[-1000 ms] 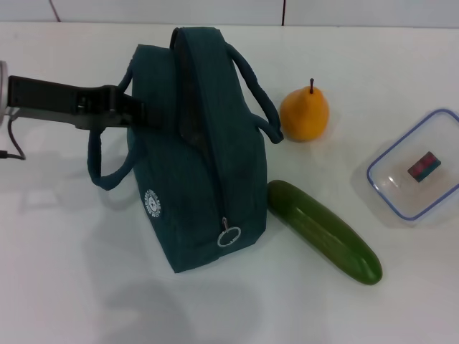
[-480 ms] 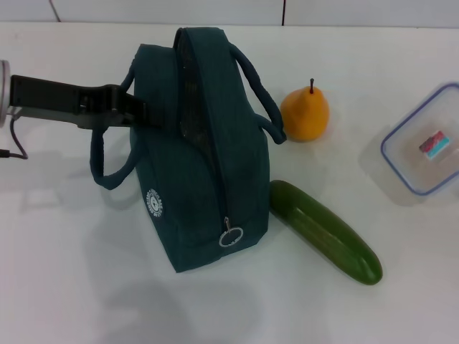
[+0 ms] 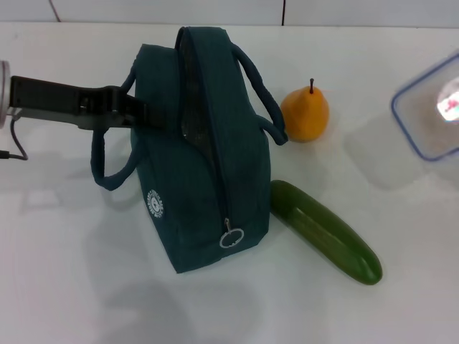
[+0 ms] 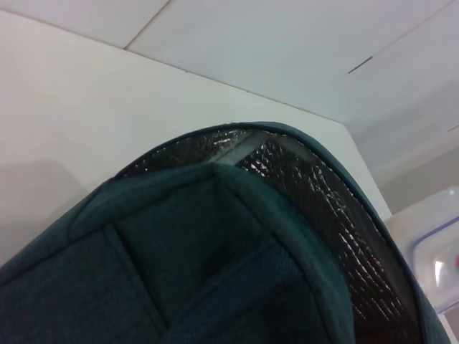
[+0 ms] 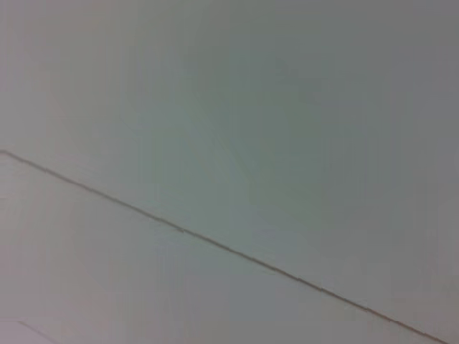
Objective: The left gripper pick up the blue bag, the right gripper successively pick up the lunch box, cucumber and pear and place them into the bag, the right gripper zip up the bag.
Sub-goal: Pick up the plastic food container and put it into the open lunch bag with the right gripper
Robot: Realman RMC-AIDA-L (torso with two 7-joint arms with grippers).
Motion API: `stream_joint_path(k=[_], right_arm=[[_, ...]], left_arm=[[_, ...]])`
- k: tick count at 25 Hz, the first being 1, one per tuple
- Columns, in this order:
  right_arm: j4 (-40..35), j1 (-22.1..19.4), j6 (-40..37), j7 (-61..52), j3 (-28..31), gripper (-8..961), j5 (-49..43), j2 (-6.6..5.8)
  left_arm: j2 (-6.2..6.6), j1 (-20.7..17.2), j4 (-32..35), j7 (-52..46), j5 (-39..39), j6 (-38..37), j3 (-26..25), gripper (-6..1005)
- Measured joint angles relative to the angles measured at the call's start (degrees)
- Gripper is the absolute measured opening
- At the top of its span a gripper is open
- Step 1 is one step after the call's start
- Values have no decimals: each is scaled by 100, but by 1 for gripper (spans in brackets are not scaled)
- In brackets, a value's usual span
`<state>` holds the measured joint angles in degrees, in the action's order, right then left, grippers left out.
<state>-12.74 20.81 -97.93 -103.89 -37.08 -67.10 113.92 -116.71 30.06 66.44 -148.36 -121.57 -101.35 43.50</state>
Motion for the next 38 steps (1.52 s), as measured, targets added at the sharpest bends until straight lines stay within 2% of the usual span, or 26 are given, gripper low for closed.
stream_joint_path(k=[4, 9, 19, 27, 31, 38], right_arm=[[249, 155, -195, -209, -1, 98, 271, 12], [328, 361, -352, -520, -10, 99, 587, 118], [762, 1230, -673, -768, -30, 100, 726, 214], [995, 1918, -620, -770, -9, 101, 766, 226], [1055, 2529, -366, -750, -64, 102, 800, 226], [1131, 2817, -169, -730, -106, 103, 750, 226]], left_arm=[[0, -1, 0, 2, 2, -54, 0, 33], [0, -1, 1, 9, 3, -91, 36, 33], [21, 19, 20, 9, 157, -132, 227, 33], [14, 145, 7, 9, 163, -132, 310, 33], [8, 201, 2, 9, 218, -142, 429, 33], [-67, 410, -71, 9, 283, -146, 664, 33]])
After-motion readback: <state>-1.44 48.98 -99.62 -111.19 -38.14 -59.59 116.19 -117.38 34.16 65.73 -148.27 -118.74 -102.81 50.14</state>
